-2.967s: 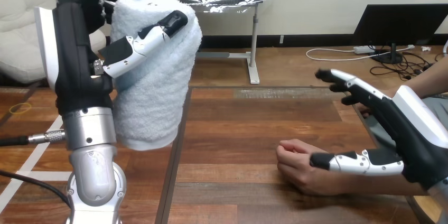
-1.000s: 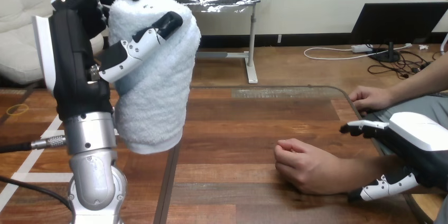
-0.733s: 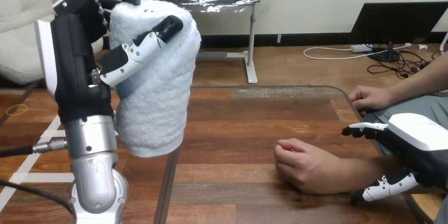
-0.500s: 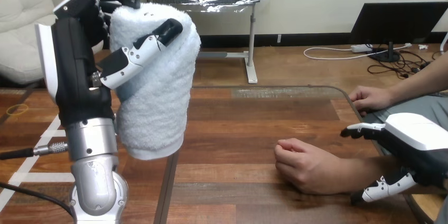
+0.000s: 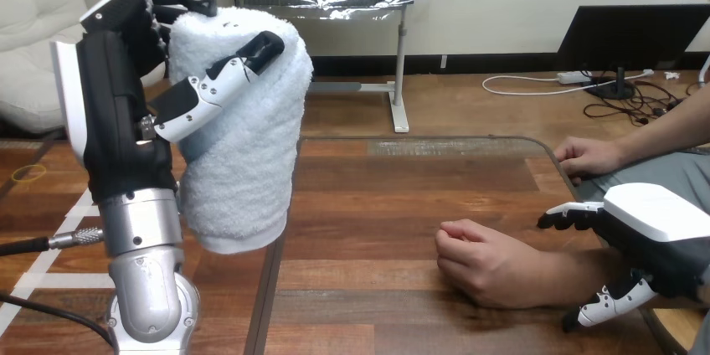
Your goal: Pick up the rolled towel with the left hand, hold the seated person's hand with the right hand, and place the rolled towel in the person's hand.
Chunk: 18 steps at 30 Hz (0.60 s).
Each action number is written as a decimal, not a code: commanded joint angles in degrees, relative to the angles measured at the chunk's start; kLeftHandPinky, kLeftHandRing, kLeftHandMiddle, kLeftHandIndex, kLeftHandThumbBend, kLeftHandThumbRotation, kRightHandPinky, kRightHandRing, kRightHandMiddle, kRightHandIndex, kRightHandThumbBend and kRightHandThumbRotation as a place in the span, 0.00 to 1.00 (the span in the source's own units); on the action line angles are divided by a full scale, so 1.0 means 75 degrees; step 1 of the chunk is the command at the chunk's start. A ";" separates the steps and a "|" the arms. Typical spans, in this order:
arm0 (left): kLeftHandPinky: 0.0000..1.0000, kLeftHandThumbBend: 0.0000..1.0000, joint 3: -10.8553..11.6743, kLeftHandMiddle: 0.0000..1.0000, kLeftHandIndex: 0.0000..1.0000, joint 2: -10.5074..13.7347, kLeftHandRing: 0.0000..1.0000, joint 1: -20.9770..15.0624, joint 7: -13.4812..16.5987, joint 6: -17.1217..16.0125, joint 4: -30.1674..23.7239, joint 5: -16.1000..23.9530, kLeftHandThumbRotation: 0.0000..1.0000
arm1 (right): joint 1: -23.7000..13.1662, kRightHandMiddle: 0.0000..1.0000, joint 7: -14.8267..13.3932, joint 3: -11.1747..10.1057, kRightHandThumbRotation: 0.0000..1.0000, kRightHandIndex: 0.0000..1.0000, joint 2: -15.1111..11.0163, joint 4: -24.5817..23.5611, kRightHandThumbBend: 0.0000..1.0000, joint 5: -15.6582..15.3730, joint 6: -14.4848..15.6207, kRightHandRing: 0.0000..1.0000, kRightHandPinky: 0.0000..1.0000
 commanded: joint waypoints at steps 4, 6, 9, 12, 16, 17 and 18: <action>0.24 0.58 0.0066 0.37 0.40 -0.0002 0.30 -0.0333 0.0000 -0.0133 -0.0118 0.0071 0.00 | -0.0559 0.80 -0.0343 0.0285 0.22 0.80 -0.0103 0.0380 1.00 -0.0154 -0.0051 0.78 0.74; 0.24 0.58 0.0072 0.37 0.40 0.0003 0.30 -0.0342 -0.0004 -0.0158 -0.0100 0.0055 0.00 | -0.0587 0.79 -0.0383 0.0346 0.21 0.80 -0.0092 0.0420 1.00 -0.0218 -0.0009 0.78 0.74; 0.24 0.58 0.0078 0.37 0.40 0.0014 0.30 -0.0354 -0.0006 -0.0185 -0.0078 0.0053 0.00 | -0.0619 0.79 -0.0450 0.0433 0.21 0.80 -0.0080 0.0449 1.00 -0.0310 0.0060 0.77 0.73; 0.24 0.57 0.0078 0.37 0.40 0.0017 0.30 -0.0359 -0.0001 -0.0184 -0.0079 0.0068 0.00 | -0.0658 0.78 -0.0535 0.0539 0.20 0.79 -0.0075 0.0491 1.00 -0.0436 0.0114 0.77 0.72; 0.24 0.57 0.0080 0.37 0.40 0.0007 0.30 -0.0361 -0.0003 -0.0176 -0.0084 0.0050 0.00 | -0.0719 0.78 -0.0611 0.0669 0.19 0.79 -0.0070 0.0558 1.00 -0.0589 0.0164 0.76 0.72; 0.24 0.57 0.0082 0.37 0.40 -0.0002 0.30 -0.0362 -0.0012 -0.0177 -0.0083 0.0019 0.00 | -0.0742 0.78 -0.0638 0.0719 0.19 0.79 -0.0068 0.0580 1.00 -0.0652 0.0178 0.76 0.72; 0.24 0.57 0.0083 0.37 0.40 -0.0008 0.30 -0.0362 -0.0018 -0.0179 -0.0082 -0.0003 0.00 | -0.0758 0.77 -0.0661 0.0755 0.19 0.79 -0.0070 0.0595 1.00 -0.0690 0.0188 0.76 0.72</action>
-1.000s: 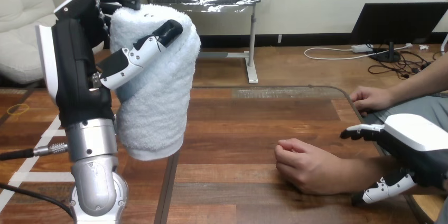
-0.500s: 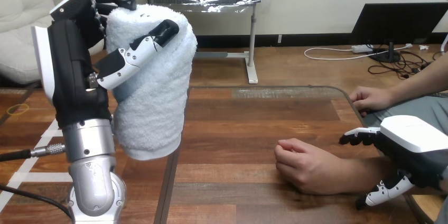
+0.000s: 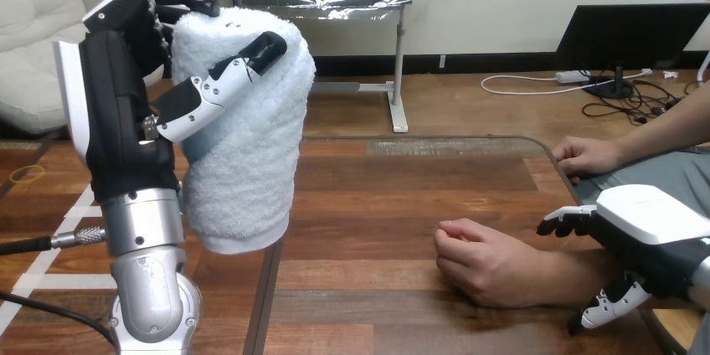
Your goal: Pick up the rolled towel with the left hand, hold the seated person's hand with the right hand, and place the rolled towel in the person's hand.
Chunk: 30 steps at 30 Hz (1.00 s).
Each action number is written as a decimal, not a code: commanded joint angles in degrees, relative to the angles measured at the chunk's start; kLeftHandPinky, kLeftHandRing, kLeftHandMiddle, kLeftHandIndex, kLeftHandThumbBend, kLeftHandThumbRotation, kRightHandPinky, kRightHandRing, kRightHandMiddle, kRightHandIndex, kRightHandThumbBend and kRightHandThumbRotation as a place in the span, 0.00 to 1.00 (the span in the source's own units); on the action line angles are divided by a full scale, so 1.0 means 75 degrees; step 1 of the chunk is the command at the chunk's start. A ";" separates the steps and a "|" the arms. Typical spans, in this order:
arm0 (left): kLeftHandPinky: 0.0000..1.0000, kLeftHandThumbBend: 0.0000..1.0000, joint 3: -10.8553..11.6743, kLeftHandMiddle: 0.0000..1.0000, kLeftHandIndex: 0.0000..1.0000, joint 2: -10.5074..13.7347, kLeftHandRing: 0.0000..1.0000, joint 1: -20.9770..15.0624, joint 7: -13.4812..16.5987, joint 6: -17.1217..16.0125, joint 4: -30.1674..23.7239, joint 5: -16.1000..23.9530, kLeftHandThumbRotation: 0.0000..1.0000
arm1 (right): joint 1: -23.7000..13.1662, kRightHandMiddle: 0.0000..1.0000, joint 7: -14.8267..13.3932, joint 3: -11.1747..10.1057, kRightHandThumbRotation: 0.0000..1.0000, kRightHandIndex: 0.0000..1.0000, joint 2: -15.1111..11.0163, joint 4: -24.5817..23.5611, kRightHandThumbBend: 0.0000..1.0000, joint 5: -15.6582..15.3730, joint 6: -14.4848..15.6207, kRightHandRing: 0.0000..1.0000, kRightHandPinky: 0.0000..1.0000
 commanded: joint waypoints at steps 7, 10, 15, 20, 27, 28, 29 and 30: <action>0.24 0.57 0.0083 0.37 0.40 -0.0012 0.30 -0.0369 -0.0040 -0.0217 -0.0068 -0.0062 0.00 | -0.0622 0.76 -0.0432 0.0512 0.18 0.78 0.0012 0.0459 1.00 -0.0488 0.0166 0.74 0.70; 0.24 0.56 0.0090 0.37 0.40 -0.0014 0.30 -0.0375 -0.0038 -0.0239 -0.0053 -0.0058 0.00 | -0.0668 0.75 -0.0473 0.0605 0.17 0.78 0.0044 0.0514 1.00 -0.0557 0.0252 0.74 0.69; 0.24 0.56 0.0104 0.37 0.40 -0.0010 0.30 -0.0380 -0.0031 -0.0266 -0.0033 -0.0054 0.00 | -0.0739 0.75 -0.0646 0.0782 0.16 0.77 0.0093 0.0602 0.99 -0.0779 0.0368 0.73 0.67; 0.24 0.57 0.0119 0.37 0.40 0.0003 0.30 -0.0386 -0.0034 -0.0293 -0.0017 -0.0051 0.00 | -0.0790 0.74 -0.0716 0.0946 0.15 0.77 0.0136 0.0618 0.98 -0.0982 0.0599 0.72 0.65; 0.24 0.58 0.0138 0.37 0.40 0.0024 0.30 -0.0393 0.0006 -0.0337 -0.0006 0.0035 0.00 | -0.0871 0.73 -0.0789 0.1171 0.13 0.76 0.0220 0.0693 0.97 -0.1198 0.0894 0.71 0.64; 0.24 0.58 0.0143 0.37 0.40 0.0019 0.30 -0.0393 0.0014 -0.0333 -0.0013 0.0038 0.00 | -0.0886 0.73 -0.0764 0.1214 0.13 0.76 0.0243 0.0698 0.97 -0.1232 0.0975 0.71 0.64; 0.24 0.58 0.0147 0.37 0.40 0.0014 0.30 -0.0393 0.0019 -0.0330 -0.0018 0.0040 0.00 | -0.0896 0.73 -0.0748 0.1248 0.13 0.76 0.0257 0.0701 0.96 -0.1251 0.1032 0.71 0.64; 0.24 0.58 0.0149 0.37 0.40 0.0010 0.30 -0.0395 0.0022 -0.0327 -0.0020 0.0041 0.00 | -0.0903 0.73 -0.0741 0.1271 0.13 0.75 0.0261 0.0702 0.96 -0.1254 0.1065 0.71 0.64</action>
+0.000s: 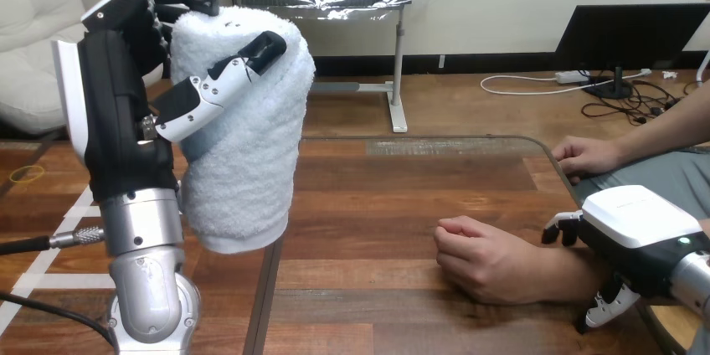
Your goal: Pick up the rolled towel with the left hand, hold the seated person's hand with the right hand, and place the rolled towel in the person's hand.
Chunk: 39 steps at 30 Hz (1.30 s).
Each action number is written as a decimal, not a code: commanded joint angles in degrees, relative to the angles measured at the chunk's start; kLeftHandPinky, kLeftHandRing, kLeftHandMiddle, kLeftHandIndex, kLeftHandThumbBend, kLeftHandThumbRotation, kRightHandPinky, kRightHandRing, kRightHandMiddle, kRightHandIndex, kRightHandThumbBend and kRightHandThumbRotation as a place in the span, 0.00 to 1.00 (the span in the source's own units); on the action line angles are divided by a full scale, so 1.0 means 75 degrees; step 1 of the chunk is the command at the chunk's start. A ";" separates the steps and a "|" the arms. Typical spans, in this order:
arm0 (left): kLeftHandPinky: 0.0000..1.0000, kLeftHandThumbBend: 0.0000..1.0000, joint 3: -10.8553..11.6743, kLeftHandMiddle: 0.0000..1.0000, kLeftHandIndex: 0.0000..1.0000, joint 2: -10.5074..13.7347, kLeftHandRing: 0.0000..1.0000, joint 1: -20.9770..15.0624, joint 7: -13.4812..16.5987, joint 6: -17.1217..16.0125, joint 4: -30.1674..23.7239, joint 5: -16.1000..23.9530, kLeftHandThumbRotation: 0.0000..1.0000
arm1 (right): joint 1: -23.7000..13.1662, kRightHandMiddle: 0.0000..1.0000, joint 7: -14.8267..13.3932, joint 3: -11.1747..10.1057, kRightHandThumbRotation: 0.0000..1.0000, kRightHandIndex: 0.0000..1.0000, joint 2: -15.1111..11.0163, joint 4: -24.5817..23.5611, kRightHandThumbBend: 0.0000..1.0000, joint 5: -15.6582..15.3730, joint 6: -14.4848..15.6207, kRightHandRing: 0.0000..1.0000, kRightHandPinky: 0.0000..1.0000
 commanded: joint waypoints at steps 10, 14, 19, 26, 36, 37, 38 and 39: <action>0.23 0.58 0.0144 0.37 0.40 -0.0042 0.30 -0.0408 0.0027 -0.0238 -0.0034 -0.0095 0.00 | -0.0468 0.69 -0.0265 0.0569 0.11 0.72 0.0319 0.0462 0.95 -0.0251 0.0443 0.67 0.59; 0.23 0.58 0.0152 0.37 0.40 -0.0075 0.30 -0.0422 0.0028 -0.0243 -0.0044 -0.0142 0.00 | -0.0512 0.67 -0.0363 0.0663 0.10 0.71 0.0360 0.0565 0.96 -0.0235 0.0471 0.64 0.56; 0.23 0.58 0.0169 0.37 0.40 -0.0079 0.30 -0.0441 0.0016 -0.0295 -0.0026 -0.0164 0.00 | -0.0577 0.65 -0.0413 0.0777 0.08 0.68 0.0414 0.0708 0.95 -0.0220 0.0497 0.61 0.51; 0.23 0.58 0.0181 0.36 0.40 -0.0123 0.30 -0.0437 0.0023 -0.0215 -0.0101 -0.0153 0.00 | -0.0657 0.63 -0.0324 0.0917 0.07 0.65 0.0460 0.0839 0.93 -0.0161 0.0585 0.58 0.48; 0.23 0.57 0.0218 0.37 0.40 -0.0166 0.30 -0.0439 -0.0038 -0.0227 -0.0115 -0.0227 0.00 | -0.0742 0.61 -0.0329 0.1033 0.07 0.62 0.0551 0.1051 0.89 -0.0084 0.0643 0.55 0.45; 0.23 0.57 0.0221 0.37 0.40 -0.0165 0.30 -0.0441 -0.0044 -0.0238 -0.0108 -0.0232 0.00 | -0.0754 0.61 -0.0314 0.1049 0.08 0.62 0.0559 0.1072 0.89 -0.0080 0.0638 0.55 0.45; 0.23 0.56 0.0224 0.37 0.40 -0.0165 0.30 -0.0441 -0.0049 -0.0244 -0.0104 -0.0235 0.00 | -0.0762 0.60 -0.0305 0.1060 0.08 0.61 0.0564 0.1087 0.88 -0.0075 0.0634 0.55 0.44; 0.23 0.56 0.0225 0.37 0.40 -0.0165 0.30 -0.0442 -0.0052 -0.0248 -0.0102 -0.0237 0.00 | -0.0769 0.60 -0.0299 0.1068 0.08 0.61 0.0567 0.1097 0.88 -0.0071 0.0632 0.55 0.44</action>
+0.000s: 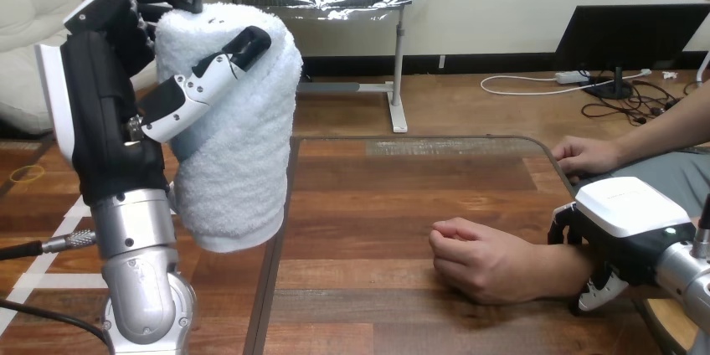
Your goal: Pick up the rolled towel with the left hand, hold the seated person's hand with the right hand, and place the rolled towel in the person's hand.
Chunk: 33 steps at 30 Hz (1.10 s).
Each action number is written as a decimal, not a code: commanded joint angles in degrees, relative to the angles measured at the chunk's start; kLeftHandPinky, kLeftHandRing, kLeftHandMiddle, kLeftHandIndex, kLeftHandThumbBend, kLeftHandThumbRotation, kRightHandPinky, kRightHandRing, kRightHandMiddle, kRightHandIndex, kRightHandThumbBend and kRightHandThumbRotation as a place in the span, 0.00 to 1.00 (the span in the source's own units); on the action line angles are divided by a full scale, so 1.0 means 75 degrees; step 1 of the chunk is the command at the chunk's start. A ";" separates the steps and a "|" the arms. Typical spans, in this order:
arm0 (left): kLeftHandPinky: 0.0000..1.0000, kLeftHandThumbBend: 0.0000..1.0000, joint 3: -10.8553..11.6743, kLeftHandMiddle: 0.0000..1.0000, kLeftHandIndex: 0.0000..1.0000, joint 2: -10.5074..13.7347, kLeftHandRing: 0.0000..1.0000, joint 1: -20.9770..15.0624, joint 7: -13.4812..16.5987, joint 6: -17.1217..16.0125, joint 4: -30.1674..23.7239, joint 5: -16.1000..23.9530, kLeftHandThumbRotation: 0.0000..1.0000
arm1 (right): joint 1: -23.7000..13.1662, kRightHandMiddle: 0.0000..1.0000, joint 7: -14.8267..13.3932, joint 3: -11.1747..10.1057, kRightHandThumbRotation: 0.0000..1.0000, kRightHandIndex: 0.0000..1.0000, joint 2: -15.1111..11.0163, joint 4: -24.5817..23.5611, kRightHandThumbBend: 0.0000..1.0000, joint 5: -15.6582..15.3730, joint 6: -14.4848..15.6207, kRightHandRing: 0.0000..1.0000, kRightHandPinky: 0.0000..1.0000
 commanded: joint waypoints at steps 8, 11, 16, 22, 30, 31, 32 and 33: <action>0.23 0.56 -0.0002 0.36 0.40 -0.0053 0.30 -0.0426 -0.0028 -0.0150 -0.0135 -0.0059 0.00 | -0.0122 0.58 0.0287 0.0390 0.09 0.59 0.0410 0.0450 0.85 0.0096 0.0178 0.53 0.41; 0.23 0.56 -0.0007 0.36 0.40 -0.0056 0.30 -0.0428 0.0003 -0.0144 -0.0135 -0.0002 0.00 | -0.0103 0.55 0.0369 0.0384 0.09 0.58 0.0435 0.0381 0.84 0.0159 0.0240 0.49 0.38; 0.23 0.56 -0.0012 0.36 0.40 -0.0056 0.30 -0.0431 0.0015 -0.0172 -0.0117 0.0042 0.00 | -0.0117 0.47 0.0257 0.0388 0.08 0.55 0.0470 0.0489 0.84 0.0262 0.0126 0.38 0.29; 0.23 0.56 -0.0007 0.37 0.40 -0.0059 0.30 -0.0441 0.0023 -0.0202 -0.0085 0.0042 0.00 | -0.0114 0.38 0.0081 0.0381 0.06 0.50 0.0502 0.0616 0.85 0.0376 -0.0073 0.28 0.21; 0.23 0.57 0.0002 0.37 0.40 -0.0054 0.30 -0.0453 0.0011 -0.0228 -0.0052 0.0003 0.00 | -0.0153 0.32 0.0113 0.0440 0.06 0.47 0.0513 0.0678 0.85 0.0436 -0.0060 0.22 0.15; 0.23 0.57 0.0003 0.37 0.40 -0.0055 0.30 -0.0453 0.0010 -0.0226 -0.0052 0.0001 0.00 | -0.0150 0.32 0.0122 0.0439 0.06 0.47 0.0516 0.0680 0.85 0.0451 -0.0059 0.21 0.14; 0.23 0.57 0.0003 0.37 0.40 -0.0055 0.30 -0.0453 0.0010 -0.0225 -0.0052 -0.0002 0.00 | -0.0150 0.32 0.0127 0.0438 0.06 0.46 0.0517 0.0685 0.85 0.0462 -0.0058 0.21 0.14; 0.23 0.57 0.0004 0.37 0.40 -0.0056 0.30 -0.0457 0.0010 -0.0225 -0.0047 -0.0003 0.00 | -0.0154 0.31 0.0130 0.0440 0.06 0.46 0.0519 0.0694 0.85 0.0469 -0.0058 0.21 0.14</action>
